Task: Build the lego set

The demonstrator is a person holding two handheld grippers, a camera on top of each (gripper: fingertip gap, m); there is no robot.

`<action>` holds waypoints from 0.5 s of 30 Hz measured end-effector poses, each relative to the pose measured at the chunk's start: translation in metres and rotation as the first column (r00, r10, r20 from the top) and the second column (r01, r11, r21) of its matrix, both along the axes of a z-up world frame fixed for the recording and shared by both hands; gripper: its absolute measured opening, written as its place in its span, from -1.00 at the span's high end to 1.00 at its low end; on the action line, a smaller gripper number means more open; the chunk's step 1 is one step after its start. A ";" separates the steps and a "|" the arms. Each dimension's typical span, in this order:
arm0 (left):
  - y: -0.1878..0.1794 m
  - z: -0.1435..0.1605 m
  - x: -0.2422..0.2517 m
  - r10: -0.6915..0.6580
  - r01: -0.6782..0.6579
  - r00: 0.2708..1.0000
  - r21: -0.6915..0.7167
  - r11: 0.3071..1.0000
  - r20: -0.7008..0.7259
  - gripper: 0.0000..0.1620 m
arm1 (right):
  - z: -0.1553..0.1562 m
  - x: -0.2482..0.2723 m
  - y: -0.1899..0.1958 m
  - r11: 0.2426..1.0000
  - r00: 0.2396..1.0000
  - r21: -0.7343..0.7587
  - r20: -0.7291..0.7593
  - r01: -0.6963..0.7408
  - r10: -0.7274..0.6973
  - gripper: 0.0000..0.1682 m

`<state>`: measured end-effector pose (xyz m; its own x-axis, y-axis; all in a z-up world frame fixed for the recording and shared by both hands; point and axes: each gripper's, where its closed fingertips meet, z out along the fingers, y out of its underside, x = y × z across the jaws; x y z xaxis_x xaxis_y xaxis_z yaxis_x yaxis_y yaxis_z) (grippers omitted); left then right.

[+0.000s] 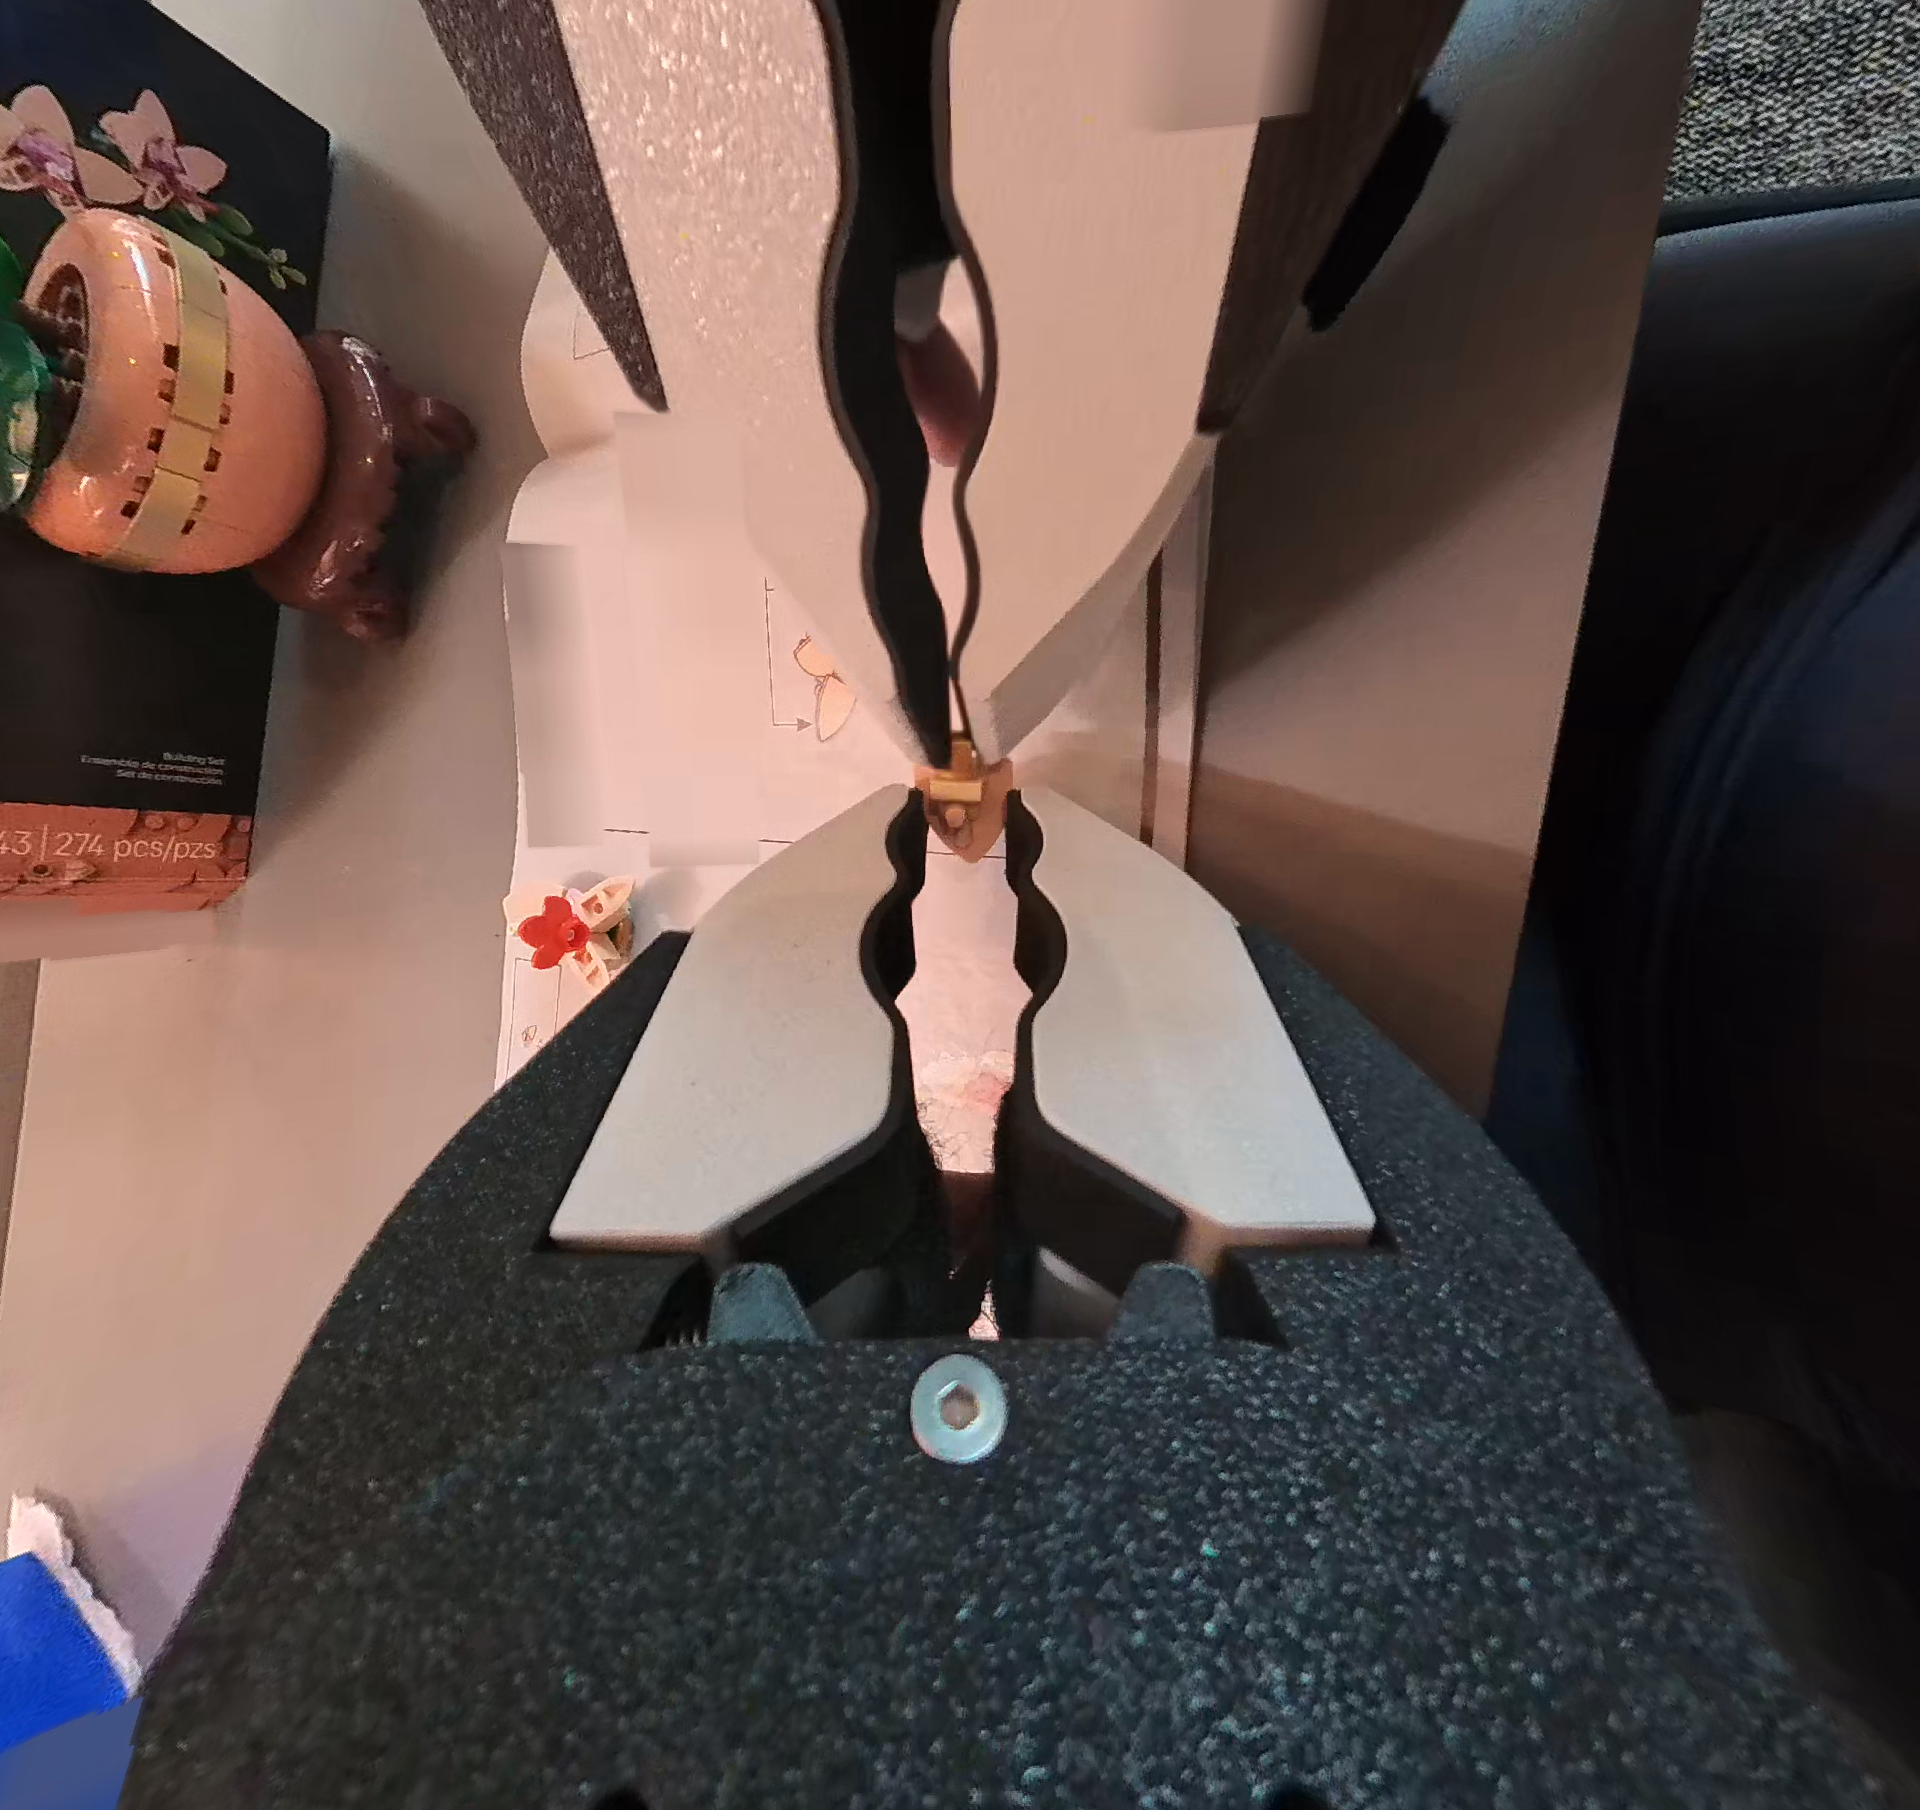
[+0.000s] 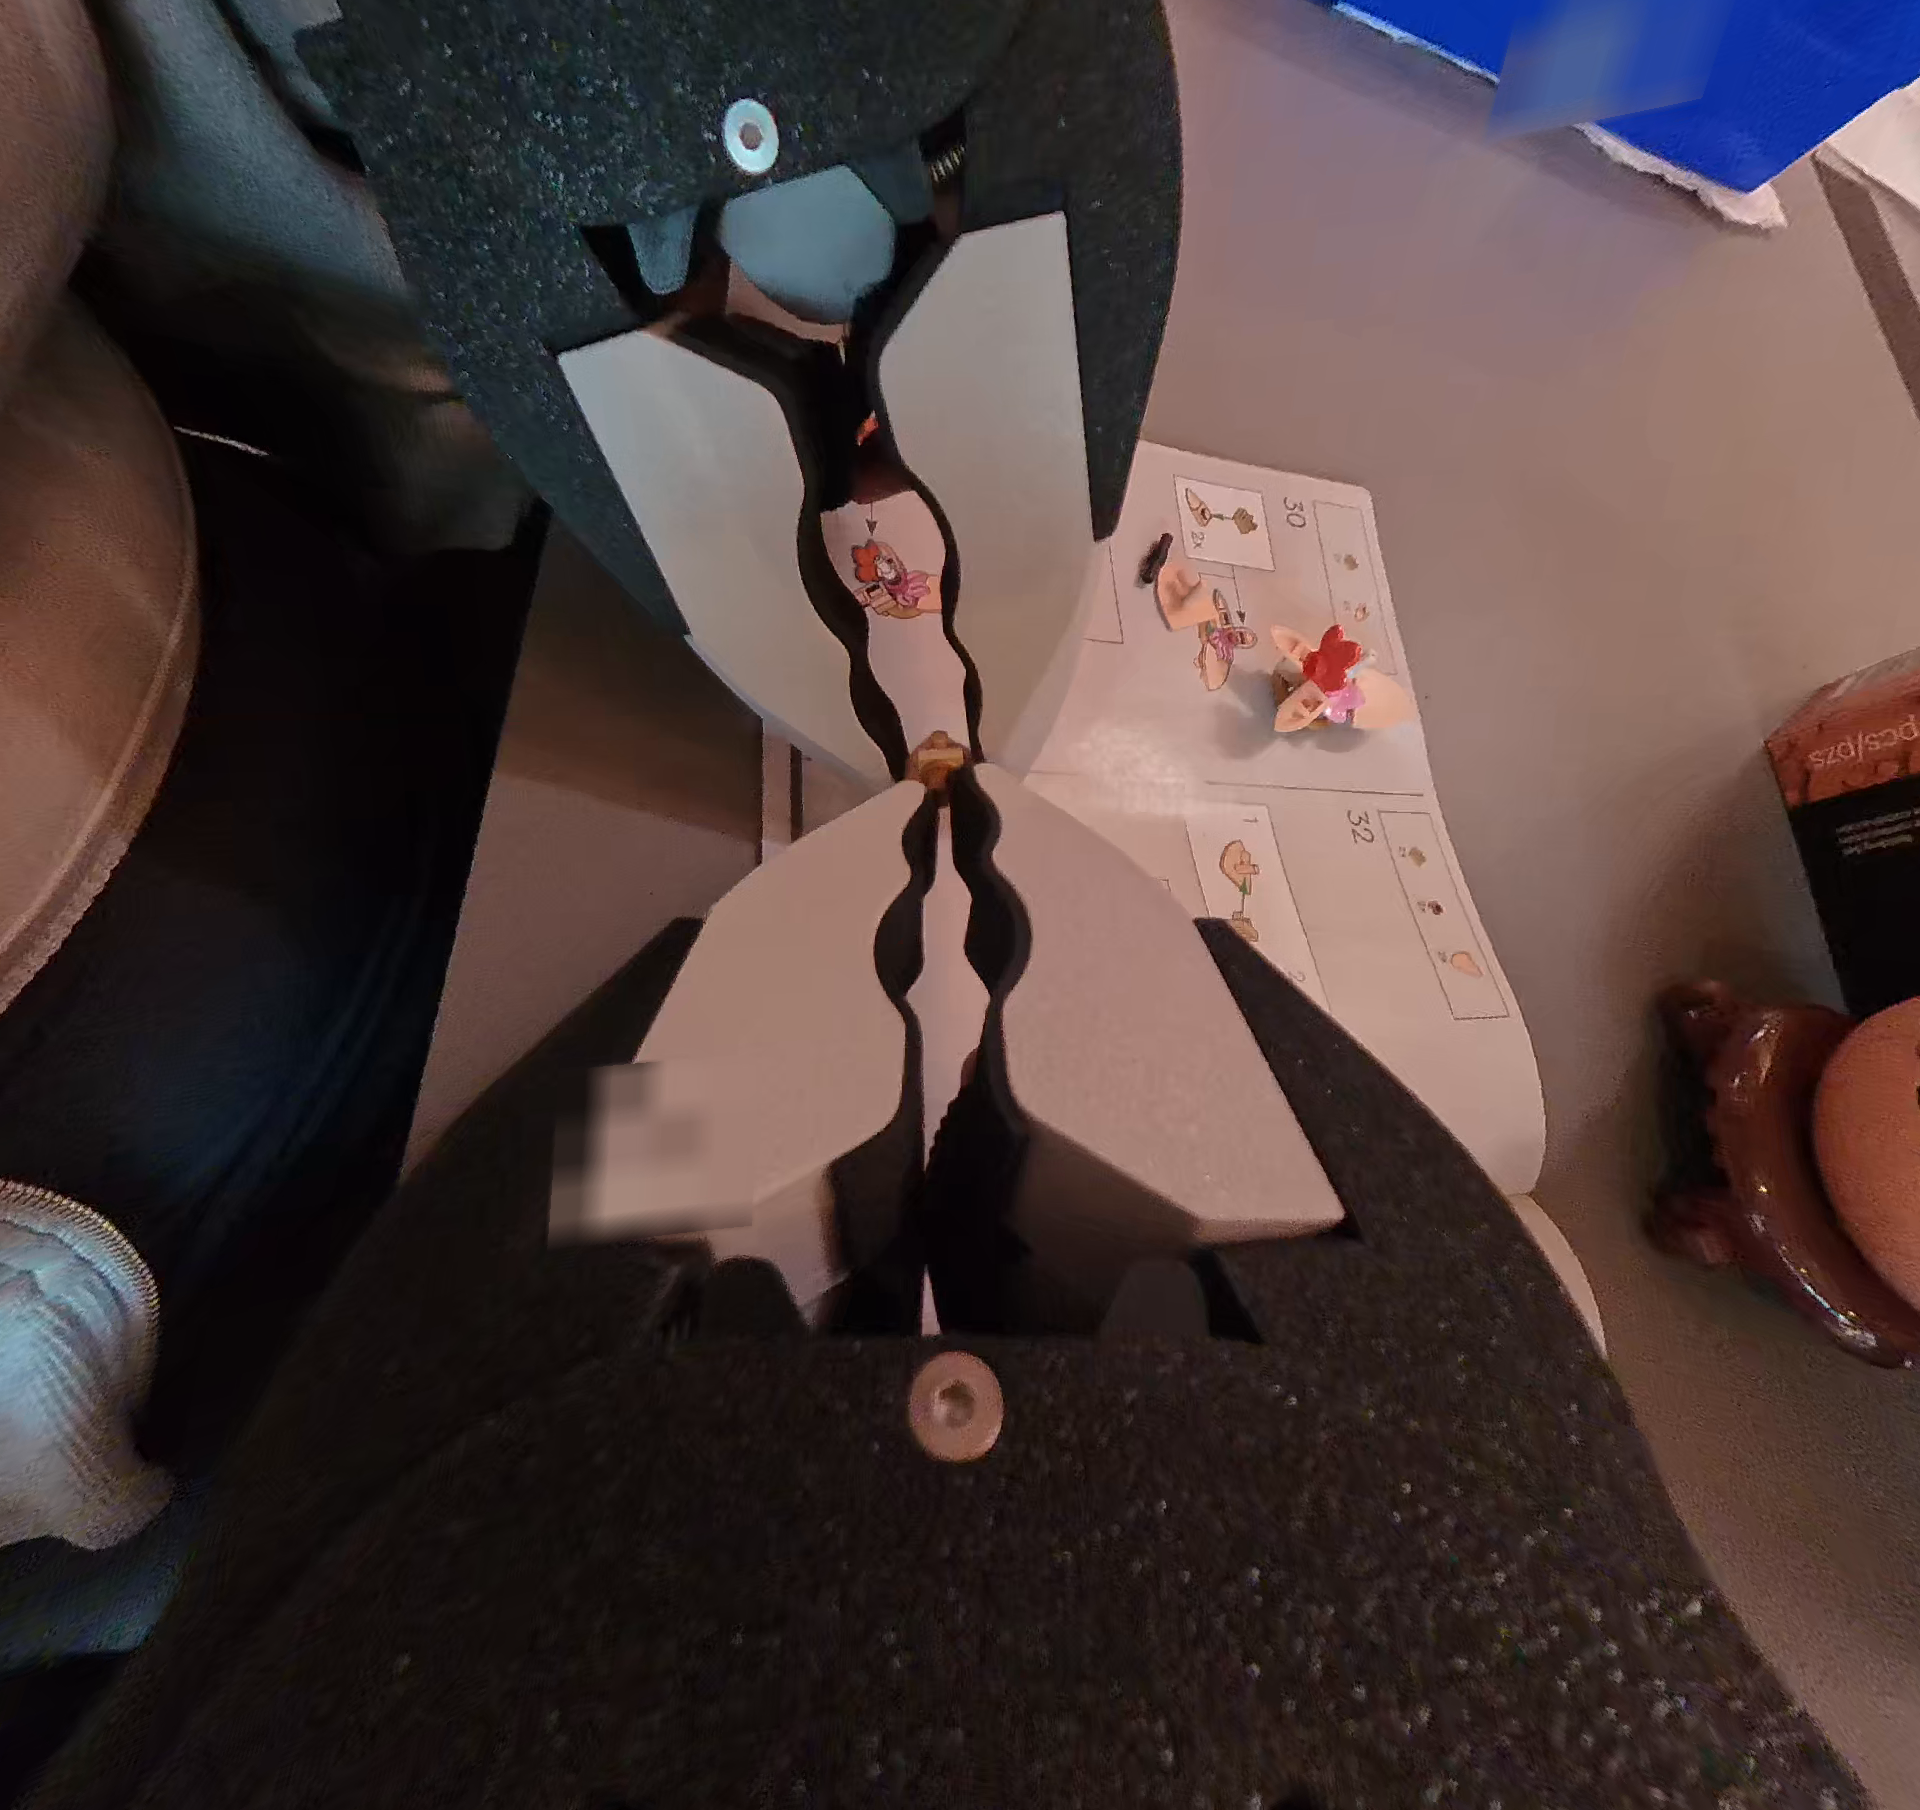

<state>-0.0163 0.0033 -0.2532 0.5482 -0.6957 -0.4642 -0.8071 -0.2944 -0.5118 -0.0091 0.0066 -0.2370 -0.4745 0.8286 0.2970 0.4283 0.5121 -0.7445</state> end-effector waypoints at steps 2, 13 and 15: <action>0.000 0.000 0.000 -0.011 0.011 1.000 -0.001 1.000 -0.009 0.82 | 0.001 -0.001 -0.002 1.000 1.000 -0.026 0.000 -0.002 0.002 0.98; 0.000 0.001 0.001 -0.009 0.011 0.998 -0.032 0.999 0.068 0.81 | 0.003 -0.002 -0.002 0.994 0.999 -0.105 0.019 0.031 -0.029 0.98; 0.004 0.010 -0.005 -0.002 0.000 0.994 0.013 1.000 0.110 0.68 | 0.007 0.000 0.004 0.978 0.998 -0.197 -0.002 0.068 -0.070 0.98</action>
